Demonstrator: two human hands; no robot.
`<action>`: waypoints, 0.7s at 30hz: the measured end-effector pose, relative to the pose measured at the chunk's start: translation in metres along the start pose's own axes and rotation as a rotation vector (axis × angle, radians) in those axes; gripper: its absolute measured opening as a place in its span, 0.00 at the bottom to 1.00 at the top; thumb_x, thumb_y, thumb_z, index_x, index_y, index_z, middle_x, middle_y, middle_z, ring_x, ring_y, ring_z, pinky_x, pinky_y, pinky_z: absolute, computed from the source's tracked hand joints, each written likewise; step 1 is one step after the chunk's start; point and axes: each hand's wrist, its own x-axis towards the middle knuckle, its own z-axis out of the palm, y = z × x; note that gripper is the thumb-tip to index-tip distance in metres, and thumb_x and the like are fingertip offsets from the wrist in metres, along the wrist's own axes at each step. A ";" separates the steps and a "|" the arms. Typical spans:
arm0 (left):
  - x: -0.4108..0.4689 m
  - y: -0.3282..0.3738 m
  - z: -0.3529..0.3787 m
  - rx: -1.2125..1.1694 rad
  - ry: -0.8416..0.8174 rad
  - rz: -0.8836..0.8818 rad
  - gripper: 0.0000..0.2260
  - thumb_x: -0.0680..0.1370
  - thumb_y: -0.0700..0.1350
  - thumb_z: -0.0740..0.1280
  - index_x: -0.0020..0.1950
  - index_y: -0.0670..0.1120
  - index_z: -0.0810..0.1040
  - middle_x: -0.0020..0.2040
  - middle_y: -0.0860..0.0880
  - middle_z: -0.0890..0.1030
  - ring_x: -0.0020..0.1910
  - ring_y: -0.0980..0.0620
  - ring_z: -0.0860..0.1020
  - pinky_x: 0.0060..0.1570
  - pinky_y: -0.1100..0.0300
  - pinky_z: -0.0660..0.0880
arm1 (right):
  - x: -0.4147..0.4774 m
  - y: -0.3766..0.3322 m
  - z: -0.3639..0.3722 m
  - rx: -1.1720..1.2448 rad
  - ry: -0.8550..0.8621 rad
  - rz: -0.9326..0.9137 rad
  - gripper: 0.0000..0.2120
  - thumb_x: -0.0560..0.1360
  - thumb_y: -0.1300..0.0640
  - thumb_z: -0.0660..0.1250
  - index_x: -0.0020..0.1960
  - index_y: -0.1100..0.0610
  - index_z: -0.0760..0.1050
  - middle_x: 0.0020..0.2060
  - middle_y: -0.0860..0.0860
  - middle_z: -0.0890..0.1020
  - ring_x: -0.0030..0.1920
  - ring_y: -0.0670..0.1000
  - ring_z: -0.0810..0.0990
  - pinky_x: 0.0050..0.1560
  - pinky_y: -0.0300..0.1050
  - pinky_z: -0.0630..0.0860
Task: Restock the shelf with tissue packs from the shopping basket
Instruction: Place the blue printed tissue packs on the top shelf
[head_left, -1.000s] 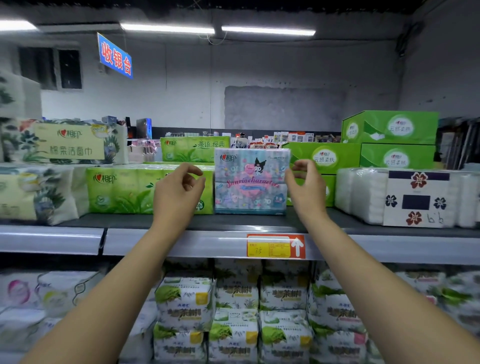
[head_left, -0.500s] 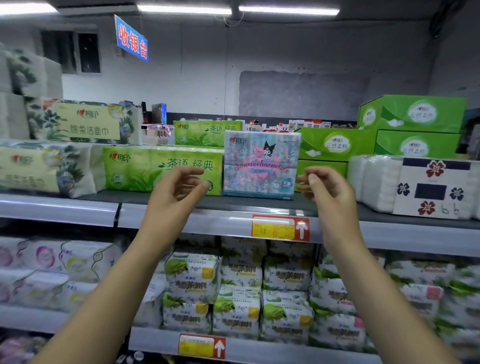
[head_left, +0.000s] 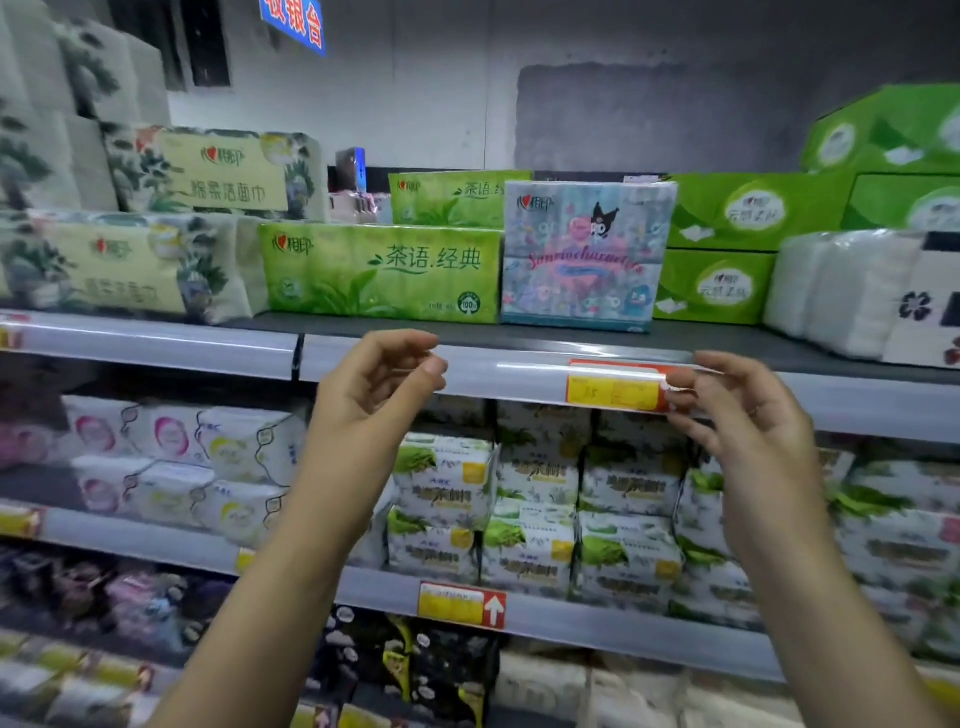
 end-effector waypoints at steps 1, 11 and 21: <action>-0.002 -0.001 -0.004 -0.010 0.005 -0.007 0.05 0.75 0.46 0.67 0.51 0.52 0.79 0.49 0.46 0.82 0.49 0.53 0.82 0.48 0.67 0.75 | -0.002 -0.001 0.003 0.003 0.000 0.008 0.06 0.79 0.58 0.62 0.52 0.50 0.77 0.43 0.45 0.84 0.49 0.48 0.82 0.52 0.41 0.80; -0.021 0.003 -0.084 0.002 0.043 -0.012 0.06 0.77 0.37 0.66 0.49 0.47 0.79 0.44 0.47 0.82 0.44 0.55 0.81 0.49 0.65 0.76 | -0.052 0.004 0.082 0.056 -0.083 0.063 0.08 0.80 0.60 0.60 0.49 0.50 0.76 0.45 0.49 0.82 0.50 0.51 0.82 0.53 0.43 0.79; -0.029 -0.018 -0.165 -0.043 -0.001 -0.110 0.05 0.77 0.39 0.66 0.49 0.49 0.78 0.44 0.49 0.81 0.45 0.55 0.81 0.50 0.64 0.76 | -0.113 0.004 0.134 -0.021 0.029 0.140 0.07 0.81 0.56 0.59 0.50 0.51 0.77 0.46 0.50 0.83 0.49 0.50 0.83 0.51 0.45 0.79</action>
